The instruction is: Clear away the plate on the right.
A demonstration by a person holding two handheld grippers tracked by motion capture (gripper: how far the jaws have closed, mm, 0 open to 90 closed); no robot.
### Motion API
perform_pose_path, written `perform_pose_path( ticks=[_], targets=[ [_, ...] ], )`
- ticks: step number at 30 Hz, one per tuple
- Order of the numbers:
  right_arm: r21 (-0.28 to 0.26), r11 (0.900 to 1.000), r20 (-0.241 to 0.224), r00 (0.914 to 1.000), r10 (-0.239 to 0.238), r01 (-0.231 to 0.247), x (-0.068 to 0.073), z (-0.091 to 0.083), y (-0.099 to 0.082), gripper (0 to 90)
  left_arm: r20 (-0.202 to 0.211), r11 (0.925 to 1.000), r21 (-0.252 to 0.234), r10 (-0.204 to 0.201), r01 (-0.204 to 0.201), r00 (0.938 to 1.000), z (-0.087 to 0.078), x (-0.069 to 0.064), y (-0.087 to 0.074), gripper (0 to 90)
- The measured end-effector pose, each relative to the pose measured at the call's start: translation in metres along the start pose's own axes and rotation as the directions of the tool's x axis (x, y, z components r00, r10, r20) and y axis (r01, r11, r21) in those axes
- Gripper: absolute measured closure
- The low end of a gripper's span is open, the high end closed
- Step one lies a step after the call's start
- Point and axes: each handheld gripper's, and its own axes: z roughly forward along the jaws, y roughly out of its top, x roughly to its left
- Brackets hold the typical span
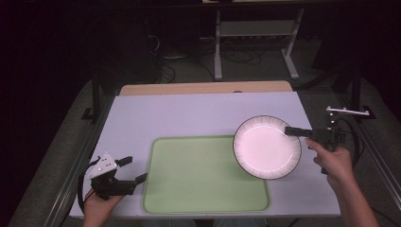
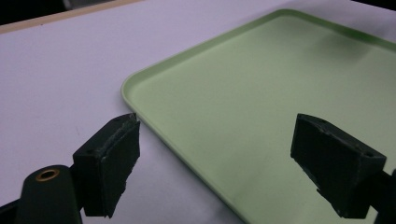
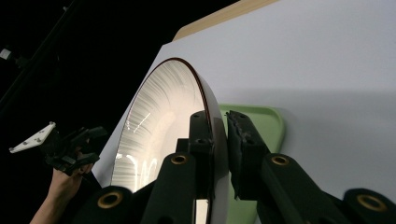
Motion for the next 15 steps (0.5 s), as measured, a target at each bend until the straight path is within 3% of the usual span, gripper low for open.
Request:
perform_pose_path(
  ticks=[15],
  targets=[
    [0.043,0.9976,-0.039,0.9978,-0.052,0.054,0.029,0.033,0.009,79.8,-0.003,1.0,0.002,0.008,-0.008,1.0,0.0,-0.001,0.0,15.4]
  ],
)
